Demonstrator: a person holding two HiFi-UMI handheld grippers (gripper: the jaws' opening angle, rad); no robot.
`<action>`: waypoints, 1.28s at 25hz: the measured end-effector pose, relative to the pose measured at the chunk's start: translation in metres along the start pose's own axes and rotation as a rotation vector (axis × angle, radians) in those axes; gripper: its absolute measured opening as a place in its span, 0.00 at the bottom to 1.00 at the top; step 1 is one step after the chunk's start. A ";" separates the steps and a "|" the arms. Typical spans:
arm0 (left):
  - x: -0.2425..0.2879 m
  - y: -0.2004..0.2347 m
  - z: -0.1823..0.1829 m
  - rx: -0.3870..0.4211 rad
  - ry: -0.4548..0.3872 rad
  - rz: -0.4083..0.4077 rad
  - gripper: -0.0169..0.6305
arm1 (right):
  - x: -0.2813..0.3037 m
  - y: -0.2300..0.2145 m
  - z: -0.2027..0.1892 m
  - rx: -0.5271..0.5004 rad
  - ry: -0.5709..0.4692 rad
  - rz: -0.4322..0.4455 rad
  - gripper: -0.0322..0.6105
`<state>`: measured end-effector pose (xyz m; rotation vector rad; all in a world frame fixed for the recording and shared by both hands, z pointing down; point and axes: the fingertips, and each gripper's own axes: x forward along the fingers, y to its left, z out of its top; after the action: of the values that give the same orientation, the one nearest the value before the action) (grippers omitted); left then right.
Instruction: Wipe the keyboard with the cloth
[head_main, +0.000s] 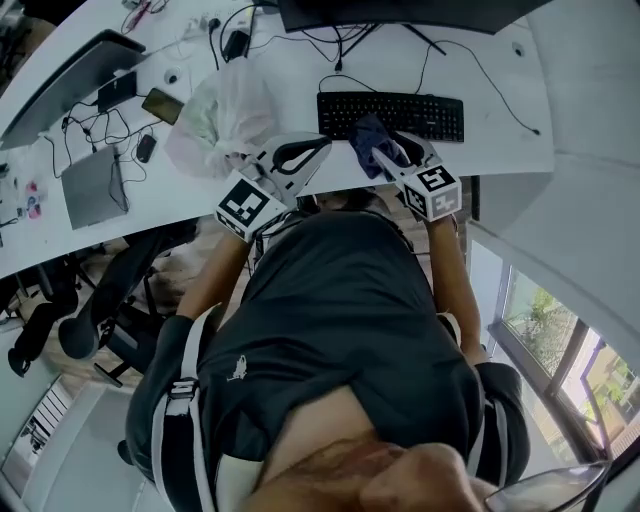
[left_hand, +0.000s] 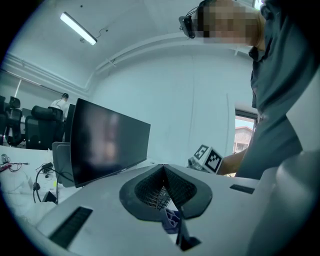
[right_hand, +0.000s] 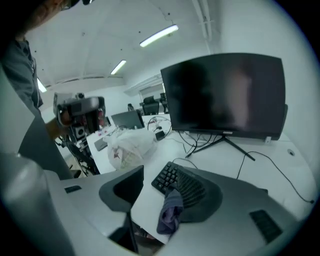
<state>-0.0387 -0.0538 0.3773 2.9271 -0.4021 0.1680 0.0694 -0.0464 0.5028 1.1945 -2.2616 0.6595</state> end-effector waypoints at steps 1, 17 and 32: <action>0.001 0.003 -0.001 -0.007 0.003 0.016 0.03 | 0.014 -0.006 -0.013 -0.013 0.045 0.016 0.36; 0.004 0.053 -0.019 -0.186 0.076 0.258 0.03 | 0.129 -0.059 -0.075 -0.150 0.381 0.170 0.16; -0.049 0.054 -0.038 -0.241 0.078 0.337 0.03 | 0.193 0.005 -0.091 -0.715 0.463 0.145 0.15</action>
<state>-0.1036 -0.0854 0.4166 2.5889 -0.8387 0.2583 -0.0117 -0.1045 0.6913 0.4732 -1.9265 0.1142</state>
